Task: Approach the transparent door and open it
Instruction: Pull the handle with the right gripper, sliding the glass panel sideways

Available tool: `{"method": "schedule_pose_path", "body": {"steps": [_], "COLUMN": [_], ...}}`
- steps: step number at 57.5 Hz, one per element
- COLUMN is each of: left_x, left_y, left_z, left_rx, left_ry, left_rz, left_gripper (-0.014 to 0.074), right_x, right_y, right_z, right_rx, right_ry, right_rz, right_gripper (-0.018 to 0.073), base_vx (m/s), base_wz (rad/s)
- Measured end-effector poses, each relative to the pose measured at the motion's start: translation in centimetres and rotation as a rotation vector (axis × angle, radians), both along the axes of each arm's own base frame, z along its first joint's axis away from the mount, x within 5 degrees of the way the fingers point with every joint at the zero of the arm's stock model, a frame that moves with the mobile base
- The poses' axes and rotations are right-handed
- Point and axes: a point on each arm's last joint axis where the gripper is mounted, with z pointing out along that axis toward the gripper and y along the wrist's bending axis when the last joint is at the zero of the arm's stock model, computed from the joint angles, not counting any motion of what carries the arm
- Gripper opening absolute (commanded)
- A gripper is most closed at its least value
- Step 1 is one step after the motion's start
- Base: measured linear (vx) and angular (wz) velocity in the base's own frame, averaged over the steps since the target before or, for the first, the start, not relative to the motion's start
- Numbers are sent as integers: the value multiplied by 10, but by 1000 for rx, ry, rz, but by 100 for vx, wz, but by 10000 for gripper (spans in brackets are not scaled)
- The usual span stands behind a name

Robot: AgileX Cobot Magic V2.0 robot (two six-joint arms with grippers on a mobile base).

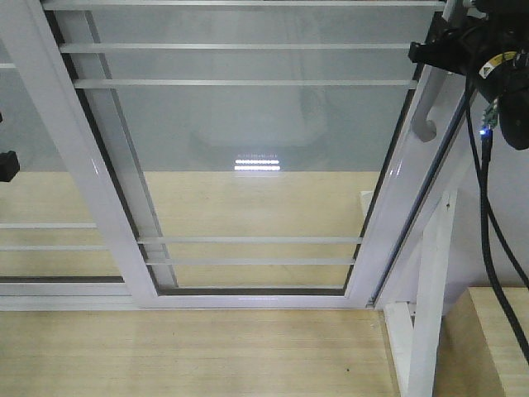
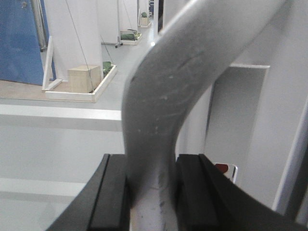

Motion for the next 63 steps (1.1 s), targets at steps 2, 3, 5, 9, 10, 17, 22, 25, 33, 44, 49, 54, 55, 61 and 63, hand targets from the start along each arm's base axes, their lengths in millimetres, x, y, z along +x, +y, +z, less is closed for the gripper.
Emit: {"method": "schedule_pose_path", "body": {"steps": [2, 3, 5, 9, 10, 17, 22, 25, 33, 44, 49, 54, 55, 61, 63], "left_x": [0, 0, 0, 0, 0, 0, 0, 0, 0, 0, 0, 0, 0, 0, 0], "left_y": [0, 0, 0, 0, 0, 0, 0, 0, 0, 0, 0, 0, 0, 0, 0], "left_z": [0, 0, 0, 0, 0, 0, 0, 0, 0, 0, 0, 0, 0, 0, 0], "left_rx": [0, 0, 0, 0, 0, 0, 0, 0, 0, 0, 0, 0, 0, 0, 0], "left_ry": [0, 0, -1, -1, -2, -2, -5, -5, -5, -5, -5, -5, -5, -5, -5], "left_rz": [0, 0, 0, 0, 0, 0, 0, 0, 0, 0, 0, 0, 0, 0, 0], "left_gripper": [418, 418, 418, 418, 418, 418, 418, 418, 418, 418, 418, 418, 418, 418, 418], "right_x": [0, 0, 0, -1, -1, -2, -3, -3, -5, -8, -10, -11, -12, -14, -14], "right_y": [3, 6, 9, 18, 20, 35, 47, 55, 74, 98, 106, 113, 114, 122, 124], "right_z": [0, 0, 0, 0, 0, 1, 0, 1, 0, 0, -1, -1, -1, -1, -1], "right_rx": [1, 2, 2, 4, 4, 1, 0, -2, -5, -10, -1, 9, 12, 26, 26], "right_ry": [0, 0, 0, 0, -1, -4, -9, -13, -29, -41, -42, -47, -46, -45, -46], "right_rz": [6, 10, 17, 37, 43, 81, 112, 132, 184, 240, 254, 263, 264, 271, 272], "right_gripper": [127, 127, 127, 127, 127, 127, 127, 127, 127, 127, 127, 127, 127, 127, 127], "base_vx": [0, 0, 0, 0, 0, 0, 0, 0, 0, 0, 0, 0, 0, 0, 0], "base_wz": [0, 0, 0, 0, 0, 0, 0, 0, 0, 0, 0, 0, 0, 0, 0]}}
